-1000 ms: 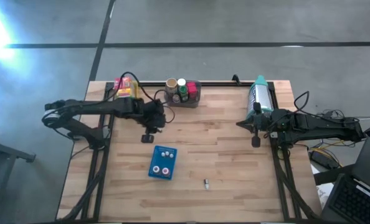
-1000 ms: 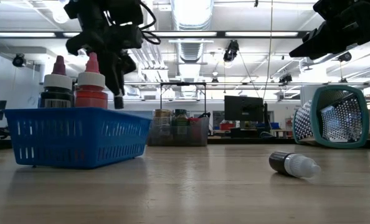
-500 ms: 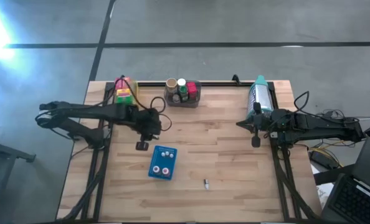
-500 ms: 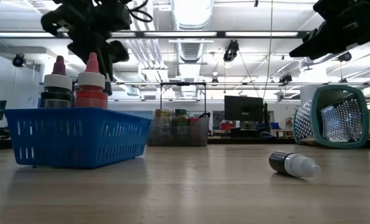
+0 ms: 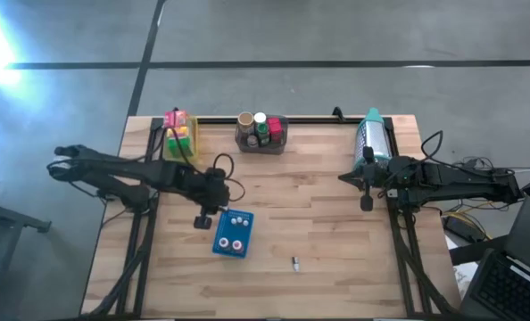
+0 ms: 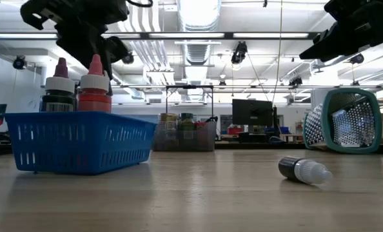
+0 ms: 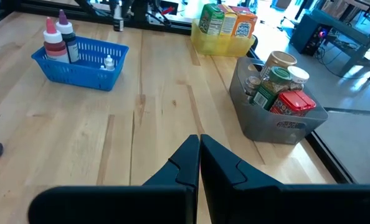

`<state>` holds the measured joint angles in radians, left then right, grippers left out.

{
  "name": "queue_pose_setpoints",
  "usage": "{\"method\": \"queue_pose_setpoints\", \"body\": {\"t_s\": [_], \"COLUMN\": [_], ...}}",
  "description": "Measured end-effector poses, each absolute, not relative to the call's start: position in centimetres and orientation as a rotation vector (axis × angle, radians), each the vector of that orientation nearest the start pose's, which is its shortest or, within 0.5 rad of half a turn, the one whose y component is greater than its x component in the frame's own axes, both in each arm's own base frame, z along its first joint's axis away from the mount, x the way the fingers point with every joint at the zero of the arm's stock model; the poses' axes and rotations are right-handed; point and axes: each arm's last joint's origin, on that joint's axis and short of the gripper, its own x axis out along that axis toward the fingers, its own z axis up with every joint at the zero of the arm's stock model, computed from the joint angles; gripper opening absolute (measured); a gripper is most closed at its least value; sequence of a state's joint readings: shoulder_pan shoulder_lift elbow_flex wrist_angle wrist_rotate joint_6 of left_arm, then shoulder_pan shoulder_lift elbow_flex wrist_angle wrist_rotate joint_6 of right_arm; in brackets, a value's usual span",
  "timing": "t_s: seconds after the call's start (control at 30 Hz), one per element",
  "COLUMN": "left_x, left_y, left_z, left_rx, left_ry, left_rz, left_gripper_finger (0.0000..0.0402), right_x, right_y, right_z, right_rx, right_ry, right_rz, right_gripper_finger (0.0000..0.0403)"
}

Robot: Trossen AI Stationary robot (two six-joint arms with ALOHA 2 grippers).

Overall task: Pick & Place Kitchen Items
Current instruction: Put the black food coloring bottle into the blue bin

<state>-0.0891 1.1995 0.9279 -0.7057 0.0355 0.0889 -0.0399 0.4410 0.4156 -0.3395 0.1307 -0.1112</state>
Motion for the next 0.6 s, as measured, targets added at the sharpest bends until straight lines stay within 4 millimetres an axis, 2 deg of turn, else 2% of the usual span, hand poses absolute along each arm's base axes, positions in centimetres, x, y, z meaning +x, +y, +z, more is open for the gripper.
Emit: {"method": "queue_pose_setpoints", "body": {"t_s": [0.2,0.43,0.6], "left_x": [23.1,22.8,22.7], "left_y": [-3.4,-3.5,-3.4], "left_z": [26.0,23.9,23.4], "left_rx": [0.129,0.094,0.069], "left_ry": [0.943,0.957,0.965], "left_rz": [-0.167,-0.14,-0.112], "left_gripper_finger": [0.0078,0.0078,0.0078], "right_x": [11.8,11.8,11.8], "right_y": [-0.8,-0.8,-0.8], "right_z": [23.6,23.6,23.6], "right_rx": [-0.123,-0.123,-0.125], "right_ry": [0.374,0.374,0.374], "right_rz": [-0.149,-0.149,-0.148], "right_gripper_finger": [0.0008,0.0008,0.0008]}}
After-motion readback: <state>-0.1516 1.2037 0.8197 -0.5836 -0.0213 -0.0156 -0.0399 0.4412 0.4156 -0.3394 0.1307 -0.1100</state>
